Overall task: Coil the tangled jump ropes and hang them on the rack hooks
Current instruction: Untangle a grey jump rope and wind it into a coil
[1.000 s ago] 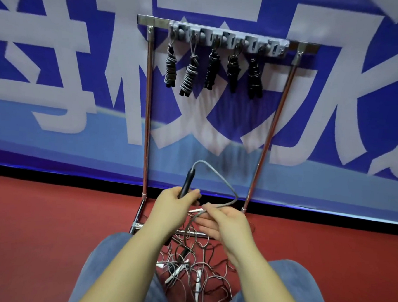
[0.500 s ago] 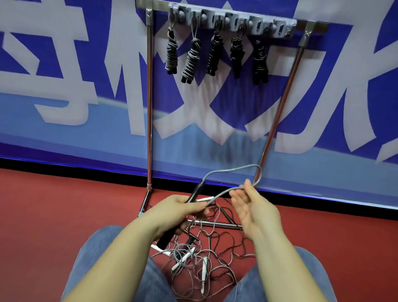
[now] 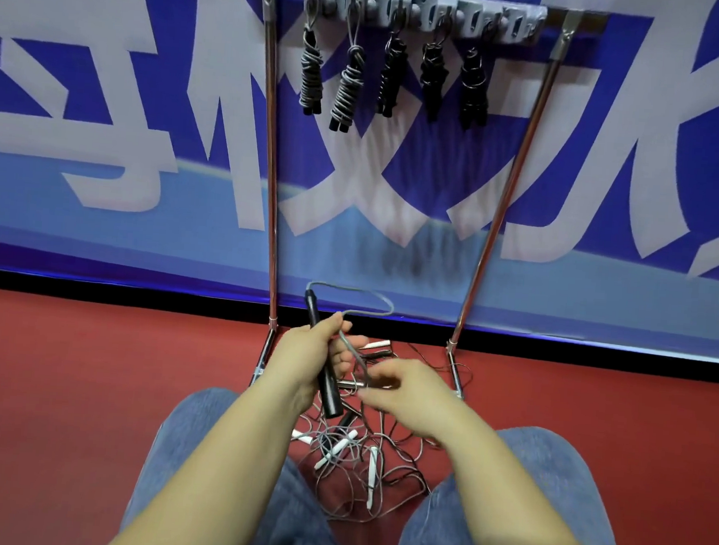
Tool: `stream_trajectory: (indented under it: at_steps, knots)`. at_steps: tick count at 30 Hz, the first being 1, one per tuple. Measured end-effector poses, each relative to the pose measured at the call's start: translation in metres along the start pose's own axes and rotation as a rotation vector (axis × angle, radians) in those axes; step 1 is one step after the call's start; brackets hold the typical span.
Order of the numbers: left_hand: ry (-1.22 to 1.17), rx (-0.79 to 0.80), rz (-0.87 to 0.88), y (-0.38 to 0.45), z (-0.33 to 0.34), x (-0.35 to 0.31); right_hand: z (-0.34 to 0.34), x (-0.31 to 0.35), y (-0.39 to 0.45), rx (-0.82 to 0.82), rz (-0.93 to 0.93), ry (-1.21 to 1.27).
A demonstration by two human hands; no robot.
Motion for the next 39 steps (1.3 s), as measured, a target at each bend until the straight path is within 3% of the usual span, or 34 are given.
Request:
stream_trajectory:
  at_steps: [2, 5, 9, 15, 19, 22, 26, 28, 31, 33, 37, 39]
  knots:
    - [-0.104, -0.009, -0.047, -0.002, 0.000, -0.002, 0.009, 0.000, 0.001, -0.081, -0.041, -0.193]
    - [-0.176, -0.011, -0.072, -0.002, -0.003, -0.005, 0.012, -0.004, 0.003, -0.143, -0.036, -0.134]
    - [-0.218, 0.023, -0.032, 0.004, -0.009, -0.004, 0.009, -0.004, 0.004, -0.090, 0.072, 0.384]
    - [0.124, 0.184, -0.016, 0.000, -0.007, 0.016, -0.006, 0.008, -0.005, 0.043, 0.248, 1.186]
    - [0.280, 0.289, -0.043, -0.006, -0.006, 0.021, -0.017, 0.008, -0.004, 0.014, 0.232, 1.512]
    - [0.429, 0.316, 0.029, -0.005, -0.009, 0.023, -0.026, 0.003, -0.003, -0.034, 0.174, 1.614]
    - [0.393, 0.232, 0.045, -0.003, -0.010, 0.025, -0.025, 0.005, -0.006, 0.077, 0.124, 1.375]
    - [0.275, 0.139, 0.033, -0.001, -0.011, 0.024, -0.019, 0.003, -0.005, 0.092, 0.142, 1.023]
    - [0.064, 0.022, 0.004, 0.001, -0.011, 0.018, -0.006, -0.003, -0.002, 0.033, 0.132, 0.267]
    - [-0.037, -0.010, -0.019, 0.001, -0.009, 0.012, 0.005, -0.006, -0.001, 0.045, 0.087, 0.008]
    - [-0.173, 0.002, -0.045, 0.002, -0.006, 0.005, 0.011, -0.005, -0.001, -0.032, -0.023, -0.039]
    - [-0.238, 0.041, -0.037, 0.002, -0.004, 0.003, 0.011, -0.005, 0.001, -0.062, -0.013, 0.089]
Point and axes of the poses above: each hand's wrist, its own y-axis towards the middle knuckle, its own z-axis out of the palm, x = y × z, the point moved 2 cm from there along y, towards the middle knuckle, and after that the axes turned 11 degrees about z, right-handed, at the moved point
